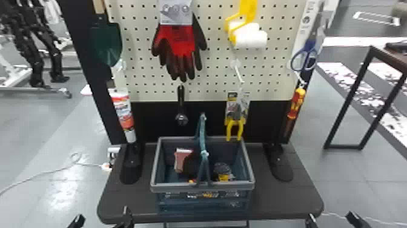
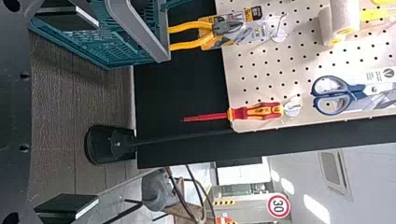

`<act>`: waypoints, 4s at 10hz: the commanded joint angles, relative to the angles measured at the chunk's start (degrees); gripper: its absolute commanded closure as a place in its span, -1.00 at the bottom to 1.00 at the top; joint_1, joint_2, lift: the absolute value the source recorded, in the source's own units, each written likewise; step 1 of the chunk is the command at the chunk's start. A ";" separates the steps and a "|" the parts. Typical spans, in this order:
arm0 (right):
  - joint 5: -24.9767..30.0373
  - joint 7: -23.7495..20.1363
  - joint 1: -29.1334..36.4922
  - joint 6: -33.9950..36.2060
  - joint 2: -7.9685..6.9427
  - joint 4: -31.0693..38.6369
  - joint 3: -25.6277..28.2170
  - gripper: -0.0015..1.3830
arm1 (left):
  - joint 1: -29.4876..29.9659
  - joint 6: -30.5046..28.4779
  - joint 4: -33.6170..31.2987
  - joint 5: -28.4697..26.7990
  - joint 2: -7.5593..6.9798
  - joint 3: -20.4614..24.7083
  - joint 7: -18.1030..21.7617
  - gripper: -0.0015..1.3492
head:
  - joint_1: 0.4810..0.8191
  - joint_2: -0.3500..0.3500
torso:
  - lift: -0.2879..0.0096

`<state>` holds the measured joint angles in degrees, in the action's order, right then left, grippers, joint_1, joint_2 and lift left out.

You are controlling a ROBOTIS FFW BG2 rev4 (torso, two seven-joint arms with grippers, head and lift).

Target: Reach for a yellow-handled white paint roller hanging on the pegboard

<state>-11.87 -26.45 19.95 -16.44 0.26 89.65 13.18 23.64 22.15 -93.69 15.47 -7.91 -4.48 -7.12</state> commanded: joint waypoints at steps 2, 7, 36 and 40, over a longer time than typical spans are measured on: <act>0.00 0.00 0.00 0.00 -0.32 0.00 0.00 -1.00 | 0.00 0.00 0.00 0.00 0.00 0.00 0.00 -1.00 | -0.60 0.00 | 0.26; 0.00 0.00 0.00 0.00 -0.32 0.00 0.00 -1.00 | 0.00 0.00 0.00 0.00 0.00 0.00 0.00 -1.00 | -0.60 0.00 | 0.26; 0.00 0.00 0.00 0.00 -0.32 0.00 0.00 -1.00 | 0.00 0.00 0.00 0.00 0.00 0.00 0.00 -1.00 | -0.60 0.00 | 0.26; 0.00 0.00 0.00 0.00 -0.32 0.00 0.00 -1.00 | 0.00 0.00 0.00 0.00 0.00 0.00 0.00 -1.00 | -0.60 0.00 | 0.26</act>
<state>-11.87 -26.45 19.95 -16.44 0.26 89.65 13.18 23.64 22.15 -93.69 15.47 -7.91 -4.48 -7.12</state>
